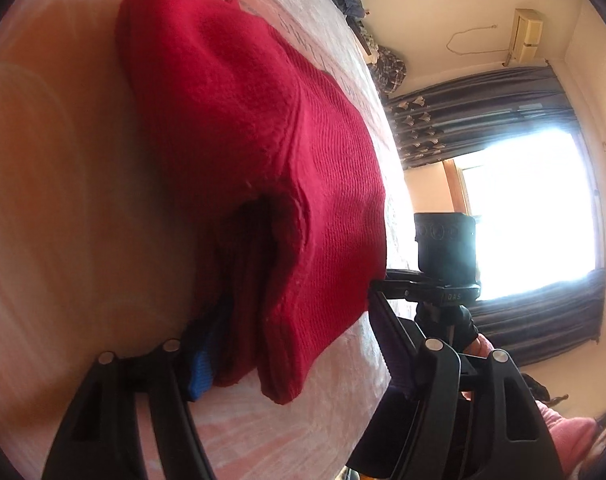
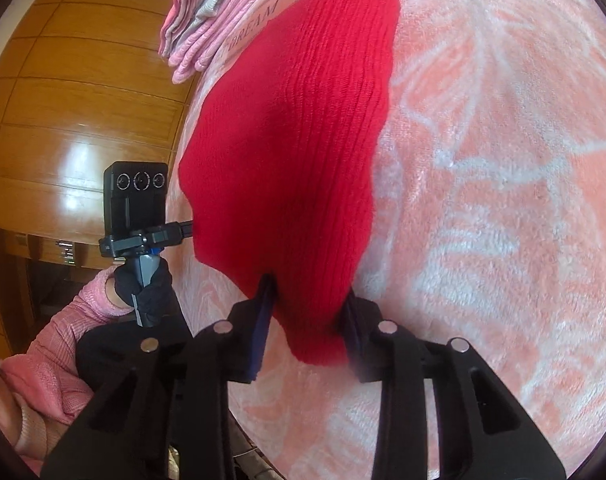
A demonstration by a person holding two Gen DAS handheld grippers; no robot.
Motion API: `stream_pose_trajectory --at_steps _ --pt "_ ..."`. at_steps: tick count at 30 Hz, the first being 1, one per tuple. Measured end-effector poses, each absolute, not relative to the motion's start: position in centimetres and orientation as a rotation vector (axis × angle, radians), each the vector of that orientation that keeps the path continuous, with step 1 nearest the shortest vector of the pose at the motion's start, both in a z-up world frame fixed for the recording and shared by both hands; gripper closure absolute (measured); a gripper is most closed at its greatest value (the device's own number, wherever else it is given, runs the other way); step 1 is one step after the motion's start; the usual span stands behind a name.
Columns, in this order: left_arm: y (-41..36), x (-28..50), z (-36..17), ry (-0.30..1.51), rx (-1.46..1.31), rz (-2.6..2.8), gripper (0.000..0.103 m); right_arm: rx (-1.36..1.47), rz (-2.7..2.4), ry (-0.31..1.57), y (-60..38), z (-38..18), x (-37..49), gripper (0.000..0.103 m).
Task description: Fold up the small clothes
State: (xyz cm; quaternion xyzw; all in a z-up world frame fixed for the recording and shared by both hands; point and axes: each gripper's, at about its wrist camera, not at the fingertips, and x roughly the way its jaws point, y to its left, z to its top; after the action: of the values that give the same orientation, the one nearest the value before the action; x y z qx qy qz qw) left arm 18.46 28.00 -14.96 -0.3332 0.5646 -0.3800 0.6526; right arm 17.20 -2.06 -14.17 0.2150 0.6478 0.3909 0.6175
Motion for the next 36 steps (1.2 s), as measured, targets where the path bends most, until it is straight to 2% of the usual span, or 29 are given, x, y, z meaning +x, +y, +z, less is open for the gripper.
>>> stream_pose_trajectory --at_steps 2,5,6,9,10,11,14,17,20,23,24,25,27,32,36 --pt "27.5 18.1 -14.5 1.295 -0.778 -0.881 0.038 0.510 0.939 1.480 -0.4 -13.5 17.6 0.079" --pt "28.7 18.3 -14.3 1.300 -0.916 -0.886 0.054 0.535 0.978 1.450 -0.2 -12.3 17.6 0.079" --pt "29.3 18.3 -14.3 1.297 -0.936 -0.878 0.063 0.533 0.981 1.448 -0.1 -12.1 17.6 0.080" --pt "30.1 18.3 -15.8 1.328 -0.892 -0.811 0.071 0.456 0.944 1.483 -0.4 -13.3 17.3 0.081" --pt "30.2 18.2 -16.5 1.339 -0.866 -0.784 0.080 0.429 0.923 1.498 -0.9 -13.9 17.0 0.081" --pt "30.4 18.2 -17.2 1.339 -0.859 -0.780 0.083 0.405 0.902 1.513 -1.2 -14.5 17.0 0.081" --pt "30.2 18.1 -17.6 1.311 -0.833 -0.807 0.084 0.423 0.893 1.523 -1.6 -15.5 16.9 0.082" --pt "29.4 18.3 -16.8 1.284 -0.730 -0.820 0.083 0.410 0.887 1.522 -1.3 -15.5 16.9 0.082" --pt "29.3 18.2 -16.1 1.285 -0.721 -0.814 0.082 0.385 0.875 1.515 -1.0 -14.5 16.8 0.078" --pt "28.9 18.0 -14.1 1.274 -0.662 -0.791 0.061 0.290 0.839 1.476 -1.0 -12.2 16.0 0.059" --pt "28.5 17.9 -13.0 1.254 -0.622 -0.782 0.049 0.245 0.822 1.447 -0.9 -11.0 15.7 0.056" --pt "28.4 17.6 -11.8 1.229 -0.582 -0.777 0.045 0.202 0.803 1.423 -0.6 -9.9 15.4 0.054" --pt "28.0 17.0 -9.5 1.194 -0.518 -0.754 0.040 0.139 0.756 1.365 -0.2 -7.4 14.8 0.043" --pt "27.1 15.1 -4.1 1.129 -0.458 -0.655 0.036 0.023 0.647 1.202 1.3 -0.8 12.2 0.033" --pt "26.8 13.5 0.2 1.082 -0.361 -0.561 0.032 0.020 0.602 1.095 2.2 3.6 9.4 0.018"
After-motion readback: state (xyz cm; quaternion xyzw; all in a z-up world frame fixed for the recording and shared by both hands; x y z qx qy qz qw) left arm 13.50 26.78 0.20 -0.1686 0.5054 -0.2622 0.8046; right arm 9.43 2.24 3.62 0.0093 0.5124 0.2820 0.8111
